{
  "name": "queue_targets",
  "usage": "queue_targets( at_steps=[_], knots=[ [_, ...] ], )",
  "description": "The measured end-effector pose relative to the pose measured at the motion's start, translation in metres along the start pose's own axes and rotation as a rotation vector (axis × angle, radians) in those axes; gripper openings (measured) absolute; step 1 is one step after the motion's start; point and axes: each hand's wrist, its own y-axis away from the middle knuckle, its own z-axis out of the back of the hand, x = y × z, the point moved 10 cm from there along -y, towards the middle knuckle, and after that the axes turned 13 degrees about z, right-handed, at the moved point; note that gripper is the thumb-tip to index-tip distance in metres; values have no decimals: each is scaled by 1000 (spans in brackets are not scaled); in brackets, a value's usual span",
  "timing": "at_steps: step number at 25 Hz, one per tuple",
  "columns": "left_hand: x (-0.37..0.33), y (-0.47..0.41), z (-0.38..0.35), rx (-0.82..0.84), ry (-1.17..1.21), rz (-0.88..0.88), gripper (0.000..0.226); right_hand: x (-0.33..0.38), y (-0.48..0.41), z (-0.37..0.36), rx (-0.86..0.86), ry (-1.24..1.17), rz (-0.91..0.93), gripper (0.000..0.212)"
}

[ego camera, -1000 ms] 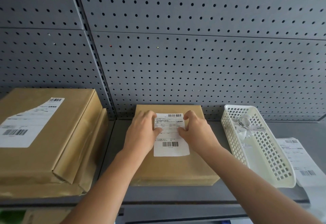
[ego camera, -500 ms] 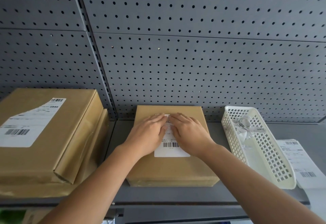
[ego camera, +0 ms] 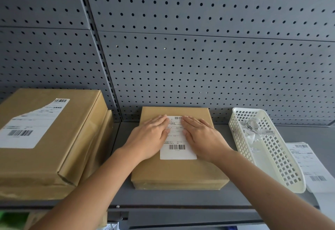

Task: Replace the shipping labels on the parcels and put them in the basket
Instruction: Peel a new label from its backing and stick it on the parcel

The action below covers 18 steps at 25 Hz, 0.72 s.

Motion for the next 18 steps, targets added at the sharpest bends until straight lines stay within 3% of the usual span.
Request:
queue_targets(
  at_steps=[6, 18],
  knots=[
    [9, 1, -2, 17, -10, 19, 56, -20, 18, 8, -14, -20, -79, 49],
    [-12, 22, -15, 62, -16, -90, 56, 35, 14, -1, 49, -46, 92, 62]
  ],
)
